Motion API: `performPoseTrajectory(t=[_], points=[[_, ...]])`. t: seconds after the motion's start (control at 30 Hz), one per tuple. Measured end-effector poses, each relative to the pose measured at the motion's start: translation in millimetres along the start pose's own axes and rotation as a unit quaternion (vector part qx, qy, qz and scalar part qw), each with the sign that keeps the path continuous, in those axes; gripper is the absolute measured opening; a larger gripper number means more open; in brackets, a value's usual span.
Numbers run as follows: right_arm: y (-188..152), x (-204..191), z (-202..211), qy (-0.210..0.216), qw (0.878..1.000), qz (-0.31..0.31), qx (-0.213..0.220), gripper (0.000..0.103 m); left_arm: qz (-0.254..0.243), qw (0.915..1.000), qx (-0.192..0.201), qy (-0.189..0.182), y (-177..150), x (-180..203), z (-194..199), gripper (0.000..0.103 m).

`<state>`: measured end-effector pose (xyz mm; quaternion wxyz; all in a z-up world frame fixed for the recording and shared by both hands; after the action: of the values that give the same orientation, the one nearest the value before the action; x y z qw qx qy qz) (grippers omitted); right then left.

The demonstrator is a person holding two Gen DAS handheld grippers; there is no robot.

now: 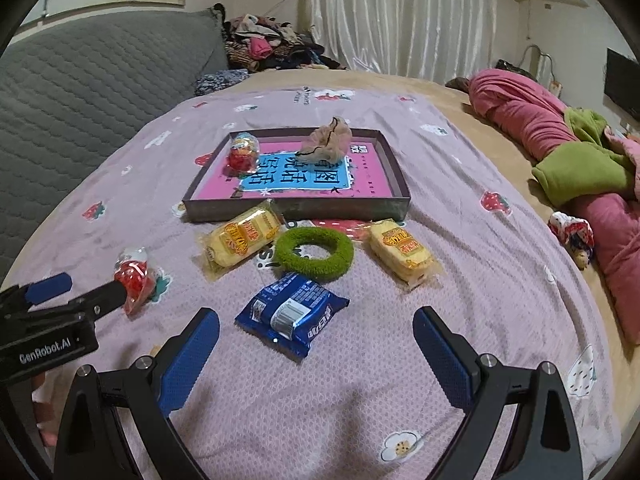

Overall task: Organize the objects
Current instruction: 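Withdraw both tools from the tray toward the remaining snacks, then grasp the red candy egg with the left tool while the right tool grasps the blue biscuit pack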

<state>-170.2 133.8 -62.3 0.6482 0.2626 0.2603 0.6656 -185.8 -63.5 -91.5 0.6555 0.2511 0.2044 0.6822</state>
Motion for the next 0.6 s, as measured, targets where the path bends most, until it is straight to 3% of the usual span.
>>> performPoseTrajectory(t=[0.3, 0.6], points=[[-7, 0, -25, -0.022, 1.0, -0.003, -0.017, 0.098, 0.005, 0.9999, -0.01, 0.0, 3, -4, -22, 0.091], [-6, 1, -52, -0.019, 0.998, -0.049, -0.04, 0.098, -0.001, 0.9999, -0.007, 0.01, 10, -8, -40, 0.091]])
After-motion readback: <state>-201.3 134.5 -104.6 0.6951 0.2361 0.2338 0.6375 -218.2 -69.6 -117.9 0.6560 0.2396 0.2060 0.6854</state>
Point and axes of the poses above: each gripper's, at about its wrist camera, not at the fingertips, and z roughly against the way its jaws point, x to its right, y to its top, the point moved 8 cm from there along -z, roughly the way its jaws point, and after that the axes turned 1 degree about z, right-handed, at the moved point
